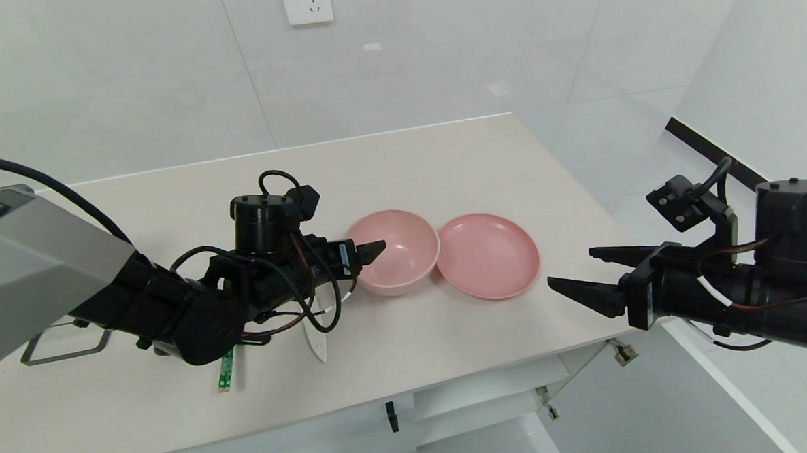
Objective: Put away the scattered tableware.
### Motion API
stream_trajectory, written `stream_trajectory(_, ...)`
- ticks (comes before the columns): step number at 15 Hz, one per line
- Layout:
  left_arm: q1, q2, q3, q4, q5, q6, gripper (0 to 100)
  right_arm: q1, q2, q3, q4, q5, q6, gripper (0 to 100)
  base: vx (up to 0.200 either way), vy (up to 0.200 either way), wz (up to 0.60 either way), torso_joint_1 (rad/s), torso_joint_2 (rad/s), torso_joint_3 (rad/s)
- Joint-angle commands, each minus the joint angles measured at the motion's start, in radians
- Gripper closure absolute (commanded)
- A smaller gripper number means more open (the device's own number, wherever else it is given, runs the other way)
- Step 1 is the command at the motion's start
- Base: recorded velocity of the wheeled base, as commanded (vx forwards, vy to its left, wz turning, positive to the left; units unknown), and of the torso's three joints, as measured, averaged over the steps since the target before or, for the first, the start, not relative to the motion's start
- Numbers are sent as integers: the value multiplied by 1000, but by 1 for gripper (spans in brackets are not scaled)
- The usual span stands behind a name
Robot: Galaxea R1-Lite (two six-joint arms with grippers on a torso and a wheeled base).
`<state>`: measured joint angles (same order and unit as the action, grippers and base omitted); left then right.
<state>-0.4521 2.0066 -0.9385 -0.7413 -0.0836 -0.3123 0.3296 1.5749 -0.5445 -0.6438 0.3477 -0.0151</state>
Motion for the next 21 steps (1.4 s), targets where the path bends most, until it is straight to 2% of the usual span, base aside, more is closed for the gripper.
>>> stream_trajectory(1,-2,14,-13,-1,1,-1,0,0,-12,3,0,1,0,0,0,0,0,0,0,0)
stream_trajectory(9,-19,24,-11,-1,22,1,0,-11,-82,51,0,1,-2,0,0,0,0,0,0,0)
stream_trajectory(10,-19,34,-5,-1,22,1,100,-20,-92,51,0,1,-2,0,0,0,0,0,0,0)
stream_trajectory(14,-31,31,-13,-17,22,2,100,-26,-99,54,0,1,0,0,0,0,0,0,0,0)
stream_trajectory(17,-3,-97,-28,-7,16,-2,100,-32,-90,38,0,1,4,0,0,0,0,0,0,0)
stream_trajectory(21,-8,-239,56,-20,13,-1,100,-30,25,-20,-7,1,14,0,0,0,0,0,0,0)
